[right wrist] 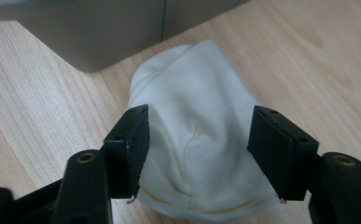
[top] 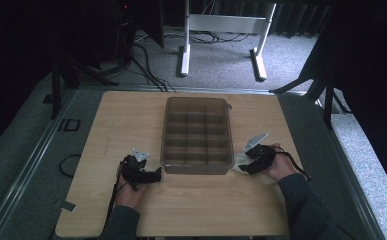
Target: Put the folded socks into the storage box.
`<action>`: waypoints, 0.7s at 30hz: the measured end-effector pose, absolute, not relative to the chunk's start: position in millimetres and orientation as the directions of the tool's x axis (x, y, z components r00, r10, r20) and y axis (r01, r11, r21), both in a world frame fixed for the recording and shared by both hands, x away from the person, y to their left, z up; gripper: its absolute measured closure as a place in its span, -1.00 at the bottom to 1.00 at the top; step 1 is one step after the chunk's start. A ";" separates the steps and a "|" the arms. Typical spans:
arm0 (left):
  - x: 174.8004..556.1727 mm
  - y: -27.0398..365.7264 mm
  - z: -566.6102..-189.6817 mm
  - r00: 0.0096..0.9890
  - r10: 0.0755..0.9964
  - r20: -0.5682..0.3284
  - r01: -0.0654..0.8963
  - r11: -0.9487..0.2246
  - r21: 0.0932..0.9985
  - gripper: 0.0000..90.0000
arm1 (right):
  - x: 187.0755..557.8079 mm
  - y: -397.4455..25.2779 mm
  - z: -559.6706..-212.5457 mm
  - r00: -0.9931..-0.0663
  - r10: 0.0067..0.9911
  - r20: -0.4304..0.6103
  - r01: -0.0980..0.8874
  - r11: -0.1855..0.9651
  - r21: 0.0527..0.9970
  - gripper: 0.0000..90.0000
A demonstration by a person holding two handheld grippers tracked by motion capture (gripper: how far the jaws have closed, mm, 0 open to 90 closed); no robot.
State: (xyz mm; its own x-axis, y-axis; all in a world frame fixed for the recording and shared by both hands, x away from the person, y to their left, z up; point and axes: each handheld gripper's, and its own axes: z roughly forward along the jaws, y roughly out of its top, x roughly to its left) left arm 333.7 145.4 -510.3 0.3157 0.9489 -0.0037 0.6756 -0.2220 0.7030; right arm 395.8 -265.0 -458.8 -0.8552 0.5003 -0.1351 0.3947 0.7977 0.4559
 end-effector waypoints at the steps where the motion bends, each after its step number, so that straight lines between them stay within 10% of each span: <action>1: 333.6 145.4 -510.2 0.316 0.949 -0.004 0.676 -0.222 0.702 -0.94 | 396.4 -264.0 -459.6 -0.857 0.498 -0.135 0.394 0.801 0.450 -0.18; 9: 333.5 144.9 -510.2 0.319 0.948 -0.004 0.675 -0.225 0.702 -0.94 | 400.9 -256.4 -468.1 -0.872 0.480 -0.090 0.415 0.825 0.383 -0.40; 21: 333.2 144.0 -510.3 0.323 0.946 -0.005 0.674 -0.226 0.703 -0.94 | 397.4 -252.9 -460.4 -0.887 0.435 -0.157 0.375 0.875 0.306 0.38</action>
